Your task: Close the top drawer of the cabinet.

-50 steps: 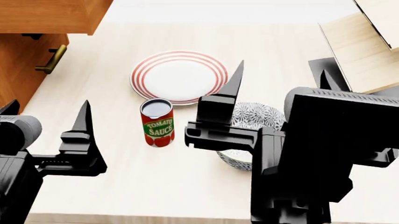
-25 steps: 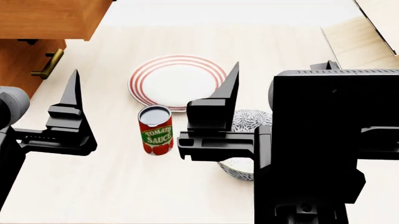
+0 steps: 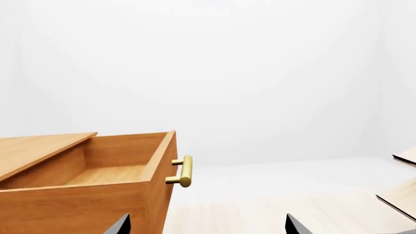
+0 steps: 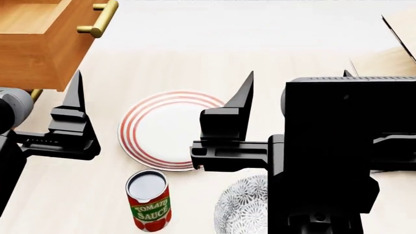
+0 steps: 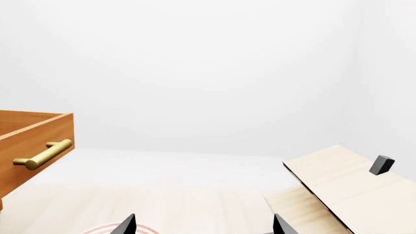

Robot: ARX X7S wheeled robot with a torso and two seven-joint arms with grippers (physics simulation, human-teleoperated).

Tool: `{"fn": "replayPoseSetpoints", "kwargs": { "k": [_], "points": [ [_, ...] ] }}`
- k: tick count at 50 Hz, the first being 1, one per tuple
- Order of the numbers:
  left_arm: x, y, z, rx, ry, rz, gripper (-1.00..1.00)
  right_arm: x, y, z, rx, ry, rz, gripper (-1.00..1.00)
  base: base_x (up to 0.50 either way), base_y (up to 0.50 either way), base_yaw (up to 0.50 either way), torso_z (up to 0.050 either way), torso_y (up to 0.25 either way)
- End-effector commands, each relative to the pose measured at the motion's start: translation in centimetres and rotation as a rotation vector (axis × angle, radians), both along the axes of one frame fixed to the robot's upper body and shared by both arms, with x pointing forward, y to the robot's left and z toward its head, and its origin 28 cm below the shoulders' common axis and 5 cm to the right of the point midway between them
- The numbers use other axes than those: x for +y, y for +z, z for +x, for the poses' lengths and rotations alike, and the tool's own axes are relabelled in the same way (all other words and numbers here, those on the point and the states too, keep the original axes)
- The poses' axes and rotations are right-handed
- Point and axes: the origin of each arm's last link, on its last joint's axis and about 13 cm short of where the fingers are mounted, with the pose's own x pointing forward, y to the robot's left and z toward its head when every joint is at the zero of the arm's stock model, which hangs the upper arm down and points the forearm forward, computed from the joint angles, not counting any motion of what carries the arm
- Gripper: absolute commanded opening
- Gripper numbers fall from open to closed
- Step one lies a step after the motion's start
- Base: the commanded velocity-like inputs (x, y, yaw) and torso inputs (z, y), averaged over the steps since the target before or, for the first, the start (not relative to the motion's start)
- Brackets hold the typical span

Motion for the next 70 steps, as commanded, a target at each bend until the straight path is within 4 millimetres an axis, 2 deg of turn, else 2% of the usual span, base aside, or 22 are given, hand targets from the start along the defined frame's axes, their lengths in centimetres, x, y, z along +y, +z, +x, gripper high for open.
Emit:
{"fn": "replayPoseSetpoints", "kwargs": {
  "k": [1, 11, 17, 20, 25, 28, 30, 38, 44, 45, 48, 63, 70],
  "points": [
    [0.0, -0.3, 0.2, 0.006, -0.001, -0.001, 1.00, 0.0, -0.1, 0.0, 0.004, 0.002, 0.001, 1.00, 0.50, 0.00, 0.00, 0.000, 0.000],
    [-0.1, -0.1, 0.1, 0.003, 0.001, -0.002, 1.00, 0.0, -0.2, 0.1, 0.013, 0.006, 0.005, 1.00, 0.50, 0.00, 0.00, 0.000, 0.000],
    [-0.3, -0.5, 0.1, 0.050, -0.049, -0.050, 1.00, -0.1, -0.5, 0.3, 0.018, -0.006, 0.025, 1.00, 0.00, 0.00, 0.00, 0.000, 0.002],
    [-0.8, -0.6, 0.1, 0.077, -0.078, -0.065, 1.00, -0.1, -0.6, 0.3, 0.024, -0.007, 0.027, 1.00, 0.00, 0.00, 0.00, 0.000, 0.000],
    [-3.0, 0.1, 0.5, 0.136, -0.178, -0.075, 1.00, -0.1, -0.4, 0.5, 0.025, -0.010, 0.016, 1.00, 0.00, 0.00, 0.00, 0.000, 0.000],
    [-5.1, 0.2, 1.8, 0.152, -0.229, -0.043, 1.00, -0.1, -0.4, 0.5, 0.024, -0.009, 0.013, 1.00, 0.00, 0.00, 0.00, 0.000, 0.000],
    [-5.8, 0.2, 3.7, 0.163, -0.228, -0.050, 1.00, -0.1, -0.4, 0.3, 0.021, 0.001, 0.005, 1.00, 0.00, 0.00, 0.00, 0.000, 0.000],
    [-6.5, -0.1, 8.1, 0.201, -0.192, -0.033, 1.00, -0.1, -0.3, 0.3, 0.012, 0.009, 0.001, 1.00, 0.00, 0.00, 0.00, 0.000, 0.000],
    [-6.0, -1.2, 12.1, 0.240, -0.114, -0.023, 1.00, 0.0, -0.3, 0.0, 0.012, 0.020, -0.002, 1.00, 0.00, 0.00, 0.00, 0.000, 0.000],
    [-6.0, -1.3, 12.2, 0.240, -0.114, -0.023, 1.00, -0.1, -0.3, 0.0, 0.013, 0.020, -0.003, 1.00, 0.00, 0.00, 0.00, 0.000, 0.000],
    [-5.2, -2.1, 14.1, 0.259, -0.057, -0.019, 1.00, -0.1, -0.3, -0.1, 0.010, 0.019, -0.003, 1.00, 0.00, 0.00, 0.00, 0.000, 0.000],
    [-2.2, -2.9, 16.8, 0.299, 0.115, -0.014, 1.00, 0.1, -0.3, -0.3, 0.011, 0.028, -0.004, 1.00, 0.00, 0.00, 0.00, 0.000, 0.000],
    [0.4, -2.9, 17.9, 0.304, 0.241, -0.010, 1.00, 0.2, -0.7, -0.3, 0.020, 0.029, -0.003, 1.00, 0.00, 0.00, 0.00, 0.000, 0.000]
  ]
}}
